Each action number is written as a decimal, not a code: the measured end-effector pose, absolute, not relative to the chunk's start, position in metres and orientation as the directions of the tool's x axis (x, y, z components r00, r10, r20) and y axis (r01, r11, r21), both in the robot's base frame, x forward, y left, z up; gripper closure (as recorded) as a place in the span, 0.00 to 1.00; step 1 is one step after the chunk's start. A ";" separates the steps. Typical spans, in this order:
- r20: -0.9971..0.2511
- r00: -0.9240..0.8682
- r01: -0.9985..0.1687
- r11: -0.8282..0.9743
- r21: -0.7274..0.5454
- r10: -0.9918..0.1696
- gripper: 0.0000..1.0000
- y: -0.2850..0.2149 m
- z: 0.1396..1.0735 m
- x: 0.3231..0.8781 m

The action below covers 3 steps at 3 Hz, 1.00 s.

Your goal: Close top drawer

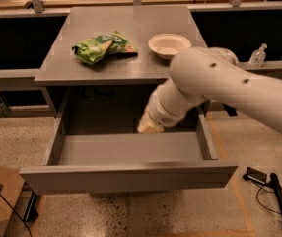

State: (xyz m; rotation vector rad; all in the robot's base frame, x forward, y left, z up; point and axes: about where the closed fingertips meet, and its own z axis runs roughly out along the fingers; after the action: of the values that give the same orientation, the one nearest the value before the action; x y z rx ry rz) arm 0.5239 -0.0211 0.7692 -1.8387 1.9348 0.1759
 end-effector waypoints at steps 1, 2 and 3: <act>-0.423 0.119 -0.957 0.009 -0.289 -0.898 1.00 0.042 0.779 0.575; -0.380 0.138 -0.963 -0.035 -0.267 -0.915 1.00 0.036 0.784 0.576; -0.293 0.080 -0.983 -0.027 -0.180 -0.953 1.00 -0.011 0.775 0.542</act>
Offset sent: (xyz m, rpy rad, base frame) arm 0.0267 0.0108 0.0171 -0.1502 0.0719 0.1533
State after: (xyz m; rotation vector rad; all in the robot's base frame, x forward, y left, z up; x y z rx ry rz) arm 0.5417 -0.0109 0.7754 -2.0334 1.9236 0.1289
